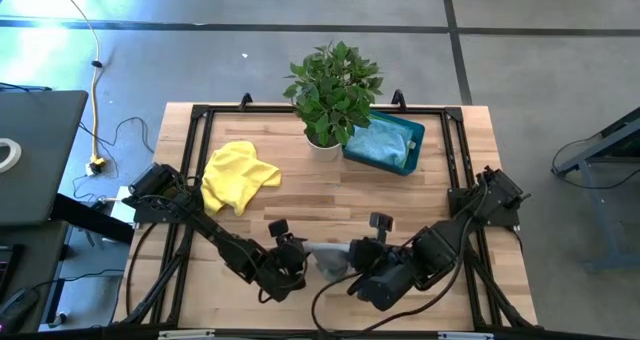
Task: Fold microfiber towels
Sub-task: Fold the gray towel
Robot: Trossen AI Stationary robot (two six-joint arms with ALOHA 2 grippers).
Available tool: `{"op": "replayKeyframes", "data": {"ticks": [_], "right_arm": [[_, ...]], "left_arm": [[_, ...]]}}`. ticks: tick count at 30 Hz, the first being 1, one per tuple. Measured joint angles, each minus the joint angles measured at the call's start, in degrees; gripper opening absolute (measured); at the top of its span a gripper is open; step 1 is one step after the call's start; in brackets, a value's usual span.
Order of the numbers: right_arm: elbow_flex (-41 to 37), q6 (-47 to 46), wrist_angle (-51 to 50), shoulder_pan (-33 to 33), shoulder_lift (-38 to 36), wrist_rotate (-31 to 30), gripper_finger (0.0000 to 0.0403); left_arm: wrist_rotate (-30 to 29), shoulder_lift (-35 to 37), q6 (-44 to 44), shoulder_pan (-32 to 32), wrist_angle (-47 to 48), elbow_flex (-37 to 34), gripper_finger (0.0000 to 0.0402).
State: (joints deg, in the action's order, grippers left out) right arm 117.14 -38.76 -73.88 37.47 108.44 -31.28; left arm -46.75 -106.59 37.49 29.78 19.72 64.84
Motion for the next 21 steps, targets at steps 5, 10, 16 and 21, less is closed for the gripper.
{"op": "replayKeyframes", "data": {"ticks": [5, 10, 16, 21], "right_arm": [[-0.02, -0.44, -0.47, 0.04, 0.26, 0.23, 0.0], [-0.02, -1.08, -0.47, 0.07, 0.26, 0.23, 0.0], [-0.02, -1.3, -0.49, 0.1, 0.26, 0.23, 0.0], [-0.02, 0.63, -1.37, 0.73, 1.31, -0.66, 0.0]], "left_arm": [[-1.28, 0.0, -0.17, 0.0, 0.43, 0.0, 0.0157], [-0.8, 0.0, 0.12, -0.02, 1.98, 0.0, 0.0124], [1.08, 0.0, 0.42, -0.11, 2.76, 0.0, 0.004], [2.14, 0.74, -1.63, 0.8, 4.06, 0.47, 0.0009]]}}
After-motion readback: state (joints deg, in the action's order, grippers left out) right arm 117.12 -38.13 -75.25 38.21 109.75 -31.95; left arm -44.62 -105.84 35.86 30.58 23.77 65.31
